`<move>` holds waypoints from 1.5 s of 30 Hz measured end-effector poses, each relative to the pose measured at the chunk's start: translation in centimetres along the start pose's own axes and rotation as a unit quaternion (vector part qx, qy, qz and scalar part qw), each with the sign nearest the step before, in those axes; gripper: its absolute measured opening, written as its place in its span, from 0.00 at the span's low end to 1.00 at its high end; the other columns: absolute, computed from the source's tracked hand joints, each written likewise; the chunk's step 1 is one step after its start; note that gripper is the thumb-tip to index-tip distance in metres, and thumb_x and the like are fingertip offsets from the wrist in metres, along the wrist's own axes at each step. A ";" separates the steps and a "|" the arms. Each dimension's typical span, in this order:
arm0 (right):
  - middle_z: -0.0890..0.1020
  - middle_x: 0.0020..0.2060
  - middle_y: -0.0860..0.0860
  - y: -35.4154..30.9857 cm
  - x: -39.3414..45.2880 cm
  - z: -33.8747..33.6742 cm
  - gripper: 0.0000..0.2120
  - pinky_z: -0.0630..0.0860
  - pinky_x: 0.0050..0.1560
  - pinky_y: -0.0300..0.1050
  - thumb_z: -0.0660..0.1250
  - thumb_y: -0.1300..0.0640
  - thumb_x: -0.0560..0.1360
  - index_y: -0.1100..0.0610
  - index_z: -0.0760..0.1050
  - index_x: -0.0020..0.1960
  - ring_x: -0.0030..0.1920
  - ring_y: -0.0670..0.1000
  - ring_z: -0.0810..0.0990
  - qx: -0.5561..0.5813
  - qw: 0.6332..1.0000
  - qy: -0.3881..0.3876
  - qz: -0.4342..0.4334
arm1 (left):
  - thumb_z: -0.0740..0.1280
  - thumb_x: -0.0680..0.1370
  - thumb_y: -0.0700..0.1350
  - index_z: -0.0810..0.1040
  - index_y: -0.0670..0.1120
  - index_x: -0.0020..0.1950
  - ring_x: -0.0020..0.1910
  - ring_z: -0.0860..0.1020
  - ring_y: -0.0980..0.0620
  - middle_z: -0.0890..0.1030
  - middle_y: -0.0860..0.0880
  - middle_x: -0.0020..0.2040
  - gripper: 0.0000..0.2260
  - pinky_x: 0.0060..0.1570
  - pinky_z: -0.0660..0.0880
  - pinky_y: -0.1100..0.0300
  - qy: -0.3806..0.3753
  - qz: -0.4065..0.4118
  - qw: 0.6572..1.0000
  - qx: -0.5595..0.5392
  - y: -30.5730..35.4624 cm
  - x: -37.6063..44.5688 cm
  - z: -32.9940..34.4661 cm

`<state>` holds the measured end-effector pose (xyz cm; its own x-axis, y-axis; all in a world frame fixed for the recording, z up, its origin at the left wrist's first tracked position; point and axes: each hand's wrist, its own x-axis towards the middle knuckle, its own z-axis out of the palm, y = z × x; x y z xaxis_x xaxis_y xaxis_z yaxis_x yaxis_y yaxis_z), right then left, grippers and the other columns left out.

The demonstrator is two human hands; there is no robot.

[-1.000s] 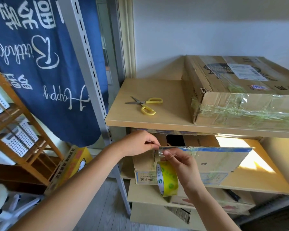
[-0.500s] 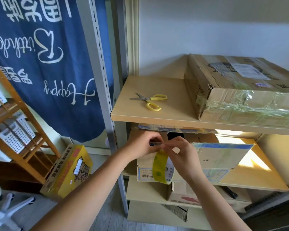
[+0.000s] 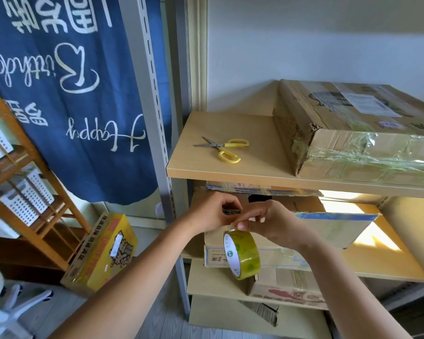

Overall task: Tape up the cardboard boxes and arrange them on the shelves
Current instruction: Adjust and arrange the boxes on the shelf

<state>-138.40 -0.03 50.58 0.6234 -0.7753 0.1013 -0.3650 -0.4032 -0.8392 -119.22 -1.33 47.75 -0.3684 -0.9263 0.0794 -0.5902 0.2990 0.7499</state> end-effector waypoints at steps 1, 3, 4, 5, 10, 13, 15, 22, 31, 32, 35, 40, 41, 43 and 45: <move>0.84 0.38 0.40 0.2 0.1 -0.1 0.05 0.69 0.43 0.29 0.75 0.59 0.72 0.50 0.86 0.44 0.40 0.38 0.79 -0.004 1.000 0.017 0.007 | 0.75 0.73 0.48 0.83 0.53 0.44 0.42 0.78 0.65 0.81 0.62 0.39 0.03 0.42 0.69 0.73 0.000 0.002 1.000 0.000 0.0 0.0 0.1; 0.83 0.37 0.37 0.3 0.3 -0.4 0.07 0.69 0.42 0.27 0.75 0.58 0.72 0.45 0.85 0.44 0.39 0.38 0.79 -0.034 0.998 0.042 0.015 | 0.74 0.74 0.47 0.82 0.50 0.44 0.41 0.78 0.64 0.81 0.59 0.39 0.02 0.41 0.69 0.70 0.003 0.005 1.000 -0.007 -0.2 0.1 0.1; 0.83 0.36 0.36 0.3 0.5 -0.5 0.08 0.69 0.41 0.28 0.75 0.57 0.72 0.43 0.84 0.44 0.39 0.38 0.78 -0.060 0.997 0.057 0.010 | 0.73 0.74 0.46 0.82 0.49 0.45 0.41 0.78 0.62 0.81 0.58 0.39 0.02 0.41 0.70 0.68 0.006 0.004 1.000 -0.012 -0.3 0.2 0.2; 0.82 0.35 0.36 0.3 0.7 -0.5 0.10 0.68 0.40 0.28 0.75 0.57 0.72 0.41 0.84 0.43 0.38 0.38 0.77 -0.083 0.994 0.075 0.004 | 0.72 0.75 0.46 0.82 0.48 0.45 0.41 0.78 0.60 0.81 0.56 0.39 0.02 0.41 0.70 0.66 0.007 0.000 1.000 -0.019 -0.3 0.2 0.1; 0.81 0.33 0.35 1.2 0.9 0.0 0.08 0.68 0.37 0.30 0.76 0.54 0.71 0.41 0.85 0.44 0.34 0.39 0.74 -0.074 0.984 0.161 0.021 | 0.65 0.78 0.43 0.83 0.45 0.50 0.47 0.80 0.58 0.84 0.56 0.44 0.07 0.48 0.73 0.65 -0.039 -0.046 0.993 -0.103 0.3 -0.4 -0.3; 0.81 0.31 0.37 0.9 0.9 0.5 0.06 0.68 0.35 0.29 0.76 0.53 0.71 0.43 0.86 0.46 0.33 0.39 0.75 -0.101 0.978 0.176 0.041 | 0.58 0.74 0.53 0.80 0.37 0.48 0.51 0.78 0.43 0.81 0.40 0.46 0.21 0.57 0.71 0.47 -0.030 -0.077 0.991 -0.102 -0.3 -0.2 -0.4; 0.81 0.31 0.37 0.6 1.0 0.7 0.05 0.68 0.35 0.28 0.75 0.54 0.72 0.45 0.86 0.47 0.33 0.38 0.75 -0.107 0.976 0.183 0.044 | 0.54 0.73 0.58 0.78 0.38 0.43 0.49 0.77 0.39 0.78 0.38 0.43 0.24 0.59 0.68 0.37 -0.030 -0.089 0.992 -0.082 -1.3 0.1 -0.1; 0.81 0.30 0.41 0.6 0.1 1.0 0.03 0.68 0.32 0.35 0.75 0.52 0.72 0.45 0.86 0.44 0.31 0.41 0.73 -0.076 0.980 0.175 0.058 | 0.53 0.73 0.56 0.84 0.44 0.44 0.50 0.77 0.47 0.83 0.45 0.46 0.23 0.55 0.70 0.48 -0.018 -0.074 0.995 -0.069 0.0 0.1 -0.4; 0.77 0.23 0.43 -0.5 0.2 1.3 0.06 0.63 0.28 0.33 0.75 0.52 0.72 0.46 0.85 0.37 0.25 0.43 0.67 -0.042 0.973 0.219 0.066 | 0.56 0.73 0.55 0.84 0.41 0.41 0.39 0.74 0.53 0.80 0.41 0.38 0.22 0.45 0.67 0.53 0.005 -0.078 0.994 -0.078 -0.2 0.4 -0.4; 0.76 0.22 0.43 -0.6 0.2 1.2 0.07 0.63 0.28 0.33 0.75 0.52 0.72 0.45 0.84 0.36 0.25 0.43 0.66 -0.039 0.973 0.217 0.073 | 0.57 0.73 0.55 0.84 0.41 0.42 0.40 0.75 0.51 0.81 0.40 0.39 0.22 0.46 0.68 0.52 0.006 -0.080 0.994 -0.078 -0.3 0.5 -0.4; 0.78 0.24 0.41 -0.5 0.1 1.2 0.05 0.65 0.29 0.33 0.74 0.54 0.72 0.49 0.86 0.38 0.26 0.42 0.70 -0.041 0.974 0.197 0.106 | 0.56 0.74 0.55 0.86 0.46 0.44 0.47 0.79 0.48 0.84 0.46 0.43 0.21 0.54 0.73 0.47 -0.005 -0.088 0.993 -0.074 -0.4 0.8 -0.6; 0.79 0.24 0.44 -0.5 0.4 1.3 0.09 0.65 0.29 0.33 0.73 0.55 0.72 0.45 0.84 0.34 0.26 0.42 0.70 -0.036 0.969 0.216 0.114 | 0.55 0.71 0.59 0.86 0.45 0.44 0.47 0.79 0.46 0.84 0.45 0.42 0.24 0.55 0.73 0.45 0.000 -0.094 0.993 -0.069 -0.4 1.0 -0.6; 0.78 0.24 0.46 -0.6 0.6 1.1 0.12 0.64 0.28 0.35 0.73 0.54 0.72 0.43 0.81 0.32 0.25 0.43 0.68 -0.048 0.967 0.224 0.113 | 0.55 0.71 0.60 0.85 0.44 0.43 0.47 0.79 0.45 0.84 0.45 0.42 0.25 0.55 0.72 0.44 0.004 -0.094 0.993 -0.072 -0.4 0.9 -0.6; 0.79 0.24 0.48 -0.7 1.2 0.9 0.12 0.67 0.28 0.40 0.73 0.54 0.72 0.43 0.81 0.31 0.25 0.49 0.71 -0.077 0.963 0.230 0.117 | 0.54 0.74 0.58 0.85 0.44 0.43 0.48 0.80 0.46 0.85 0.47 0.43 0.24 0.57 0.73 0.42 0.000 -0.089 0.993 -0.079 -0.8 1.0 -0.4; 0.81 0.26 0.51 -0.8 1.8 0.7 0.09 0.70 0.29 0.46 0.73 0.52 0.72 0.50 0.84 0.33 0.28 0.54 0.75 -0.103 0.959 0.230 0.129 | 0.54 0.77 0.55 0.86 0.46 0.43 0.49 0.80 0.47 0.85 0.50 0.43 0.23 0.59 0.73 0.42 -0.001 -0.091 0.991 -0.096 -0.9 0.8 -0.4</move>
<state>-136.48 -0.74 51.06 0.1402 -0.9757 0.1685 -0.6242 -0.2192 -0.7499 -118.71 -2.43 47.36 -0.2696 -0.9604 -0.0707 -0.5005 0.0770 0.8623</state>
